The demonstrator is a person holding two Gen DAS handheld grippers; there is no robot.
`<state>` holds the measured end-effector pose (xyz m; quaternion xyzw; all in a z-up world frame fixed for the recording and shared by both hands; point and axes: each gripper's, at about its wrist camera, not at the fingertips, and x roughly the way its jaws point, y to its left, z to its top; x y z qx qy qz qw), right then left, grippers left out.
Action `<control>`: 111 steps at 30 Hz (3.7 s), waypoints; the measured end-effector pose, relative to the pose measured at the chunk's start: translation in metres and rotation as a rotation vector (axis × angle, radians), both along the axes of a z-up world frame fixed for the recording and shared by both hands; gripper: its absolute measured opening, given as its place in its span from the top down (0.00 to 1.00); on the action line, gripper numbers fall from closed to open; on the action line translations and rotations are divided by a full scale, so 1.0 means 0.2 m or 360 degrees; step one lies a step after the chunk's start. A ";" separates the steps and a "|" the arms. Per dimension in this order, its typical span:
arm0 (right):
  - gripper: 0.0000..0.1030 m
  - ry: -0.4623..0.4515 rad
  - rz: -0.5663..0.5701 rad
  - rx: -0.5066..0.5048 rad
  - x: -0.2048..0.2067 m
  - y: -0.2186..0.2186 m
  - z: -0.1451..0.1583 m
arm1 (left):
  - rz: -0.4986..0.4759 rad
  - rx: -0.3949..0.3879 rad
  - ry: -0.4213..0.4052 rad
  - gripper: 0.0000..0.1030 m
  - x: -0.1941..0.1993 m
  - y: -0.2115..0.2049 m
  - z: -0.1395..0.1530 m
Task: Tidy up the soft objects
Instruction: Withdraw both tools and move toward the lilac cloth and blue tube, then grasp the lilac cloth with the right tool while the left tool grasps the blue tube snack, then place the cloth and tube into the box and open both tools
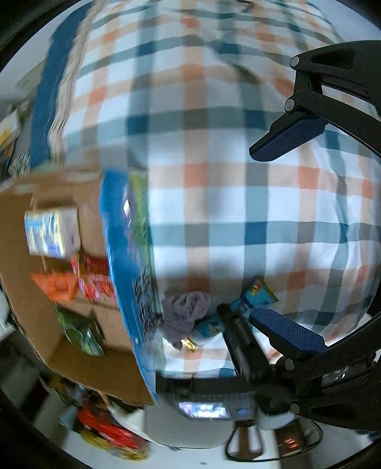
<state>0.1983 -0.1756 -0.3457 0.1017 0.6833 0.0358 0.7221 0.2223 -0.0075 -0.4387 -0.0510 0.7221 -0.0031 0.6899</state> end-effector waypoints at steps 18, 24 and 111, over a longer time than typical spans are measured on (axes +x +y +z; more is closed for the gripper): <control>0.69 0.0000 0.0820 -0.0336 0.33 0.79 -0.49 | 0.0216 0.0017 -0.0055 0.65 -0.27 0.48 0.06; 0.80 0.0213 0.0407 -0.0186 0.25 0.58 -0.49 | 0.0345 -0.0089 -0.0024 0.63 -0.32 0.58 0.07; 0.70 0.0335 -0.0021 -0.0137 0.99 -0.11 0.04 | -0.0294 -0.0246 0.0085 0.85 1.08 -0.05 0.51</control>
